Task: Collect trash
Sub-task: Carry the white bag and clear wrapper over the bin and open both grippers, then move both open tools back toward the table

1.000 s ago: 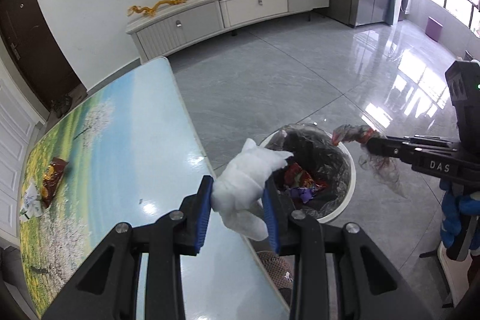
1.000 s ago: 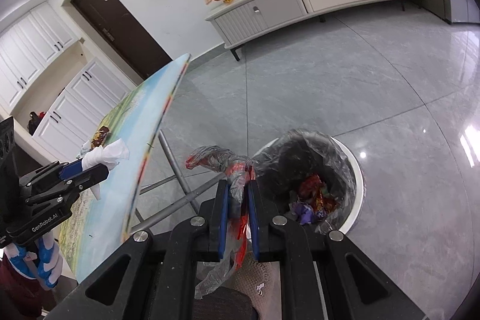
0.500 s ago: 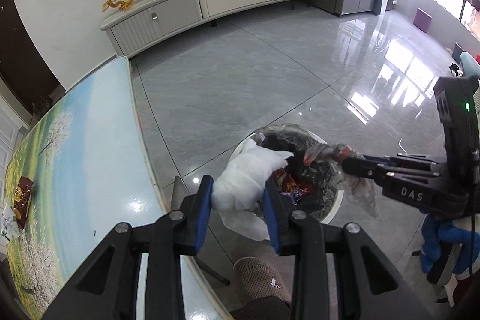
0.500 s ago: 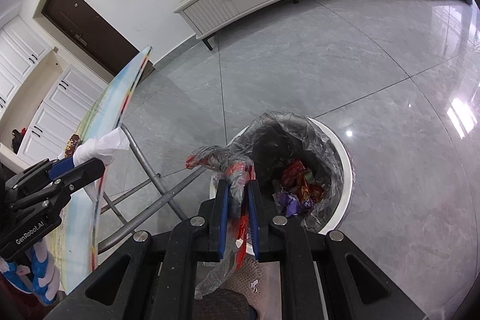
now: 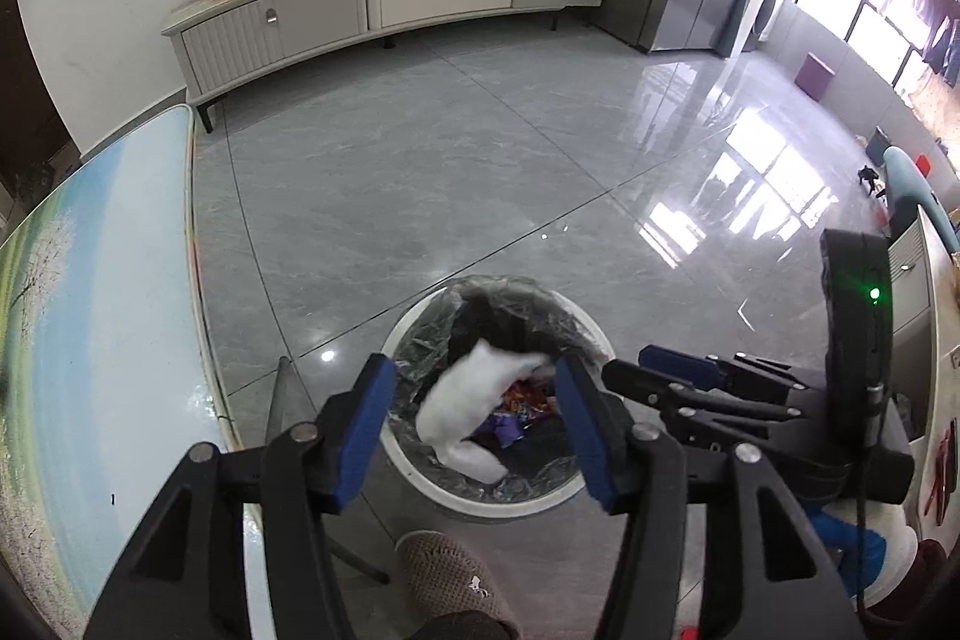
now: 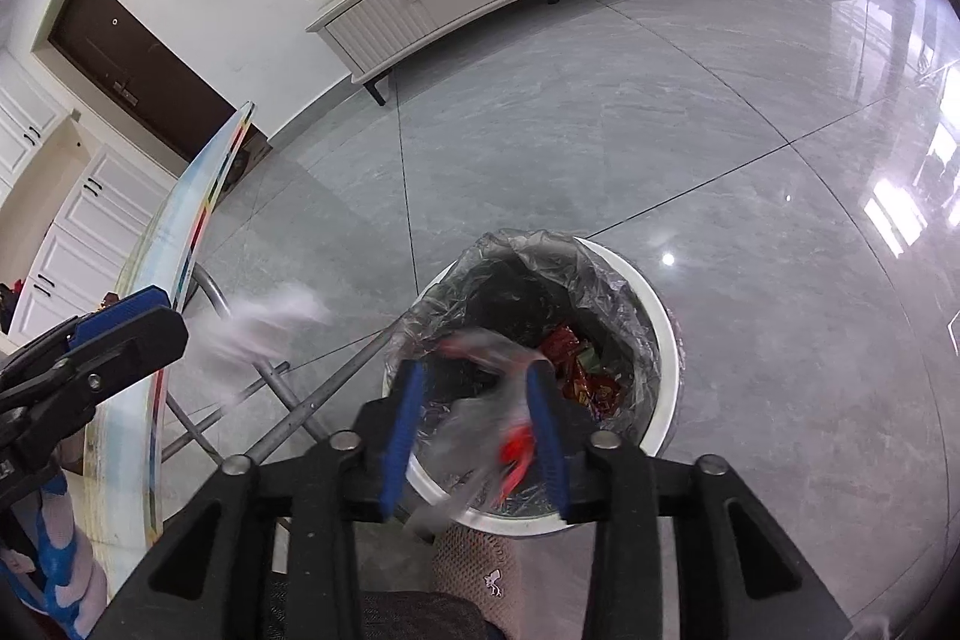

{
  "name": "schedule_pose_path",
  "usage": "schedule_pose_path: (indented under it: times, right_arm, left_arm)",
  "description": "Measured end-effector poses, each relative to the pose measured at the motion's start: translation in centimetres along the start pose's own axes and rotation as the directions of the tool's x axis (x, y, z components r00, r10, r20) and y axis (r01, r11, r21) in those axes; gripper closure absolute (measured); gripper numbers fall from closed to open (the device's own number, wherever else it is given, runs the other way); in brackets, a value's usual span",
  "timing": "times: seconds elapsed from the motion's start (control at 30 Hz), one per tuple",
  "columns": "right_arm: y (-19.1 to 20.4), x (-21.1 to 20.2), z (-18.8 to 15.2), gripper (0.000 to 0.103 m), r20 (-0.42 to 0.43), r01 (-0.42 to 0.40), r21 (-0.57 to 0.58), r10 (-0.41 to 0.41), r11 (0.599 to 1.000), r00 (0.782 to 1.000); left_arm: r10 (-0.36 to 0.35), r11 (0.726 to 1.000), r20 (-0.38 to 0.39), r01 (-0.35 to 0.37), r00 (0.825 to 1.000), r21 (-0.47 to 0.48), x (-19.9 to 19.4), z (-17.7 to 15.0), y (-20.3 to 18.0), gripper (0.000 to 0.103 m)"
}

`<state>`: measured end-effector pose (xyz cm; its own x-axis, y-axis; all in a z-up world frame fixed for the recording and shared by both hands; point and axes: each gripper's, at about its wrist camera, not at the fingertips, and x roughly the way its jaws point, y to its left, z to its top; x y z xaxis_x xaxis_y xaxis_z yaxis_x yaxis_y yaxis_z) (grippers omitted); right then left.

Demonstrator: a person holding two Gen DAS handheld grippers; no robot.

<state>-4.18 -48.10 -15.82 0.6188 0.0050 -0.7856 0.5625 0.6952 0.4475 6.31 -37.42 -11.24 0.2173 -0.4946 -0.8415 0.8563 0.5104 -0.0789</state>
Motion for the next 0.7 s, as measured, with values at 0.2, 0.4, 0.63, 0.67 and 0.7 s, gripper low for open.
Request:
schedule_pose_path:
  times: [0.2,0.4,0.63,0.67,0.7]
  right_arm:
    - [-0.1,-1.1,-0.1,0.065,0.015,0.013,0.013,-0.014,1.000,1.000]
    - [0.7,-2.6,-0.3,0.059,0.041,0.010,0.011,-0.011,1.000,0.999]
    - [2.0,-4.1,-0.7,0.053,0.065,-0.007,0.004,0.006,1.000,0.998]
    - [2.2,-4.2,-0.8,0.052,0.065,-0.009,0.005,0.009,1.000,0.998]
    - [2.3,-4.2,-0.9,0.052,0.065,-0.010,0.004,0.010,1.000,0.998]
  left_arm:
    - [0.000,1.000,0.012,0.000,1.000,-0.008,-0.7,0.0,0.3,0.048]
    - [0.014,0.999,0.048,-0.011,0.999,-0.053,-2.6,-0.5,1.2,0.048]
    - [0.094,0.992,0.126,-0.082,0.988,-0.092,-6.5,-2.0,1.9,0.048]
    - [0.106,0.991,0.138,-0.094,0.985,-0.091,-7.0,-2.2,1.8,0.048]
    - [0.117,0.990,0.149,-0.104,0.982,-0.090,-7.4,-2.4,1.8,0.048]
